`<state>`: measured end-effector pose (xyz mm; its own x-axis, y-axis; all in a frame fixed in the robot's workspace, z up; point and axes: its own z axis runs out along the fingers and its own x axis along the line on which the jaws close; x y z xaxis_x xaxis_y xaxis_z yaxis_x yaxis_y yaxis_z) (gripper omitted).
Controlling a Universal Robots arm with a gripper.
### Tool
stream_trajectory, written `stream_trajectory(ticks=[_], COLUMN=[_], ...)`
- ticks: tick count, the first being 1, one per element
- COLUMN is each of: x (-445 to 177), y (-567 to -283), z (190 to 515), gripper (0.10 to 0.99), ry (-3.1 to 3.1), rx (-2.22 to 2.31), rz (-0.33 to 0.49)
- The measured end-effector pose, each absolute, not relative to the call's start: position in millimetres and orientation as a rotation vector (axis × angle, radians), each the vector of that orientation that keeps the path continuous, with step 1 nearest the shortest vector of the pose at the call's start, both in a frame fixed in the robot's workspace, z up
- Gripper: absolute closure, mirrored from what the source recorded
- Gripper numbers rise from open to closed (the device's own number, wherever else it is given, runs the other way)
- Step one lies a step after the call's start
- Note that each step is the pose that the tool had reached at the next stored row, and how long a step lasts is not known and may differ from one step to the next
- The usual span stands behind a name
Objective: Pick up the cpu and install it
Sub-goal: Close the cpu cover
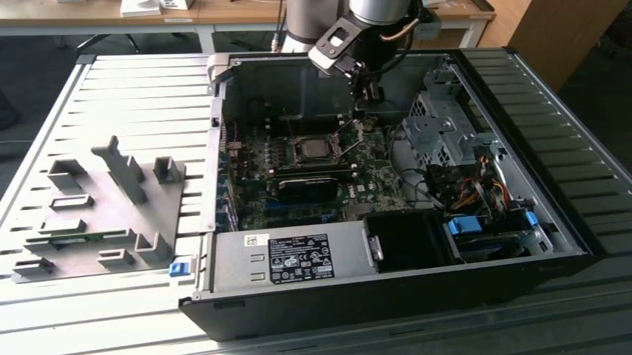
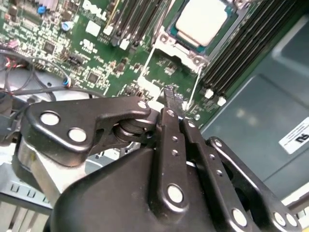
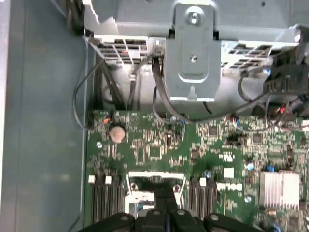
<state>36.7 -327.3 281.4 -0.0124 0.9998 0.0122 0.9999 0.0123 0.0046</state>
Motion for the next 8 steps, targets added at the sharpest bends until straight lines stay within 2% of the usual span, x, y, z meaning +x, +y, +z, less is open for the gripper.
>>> stream_trajectory(ticks=[8], x=[47.8], y=[-325.8], z=[273.9], gripper=[0.980], ry=[-2.244], rx=[-2.188], rz=[-0.017])
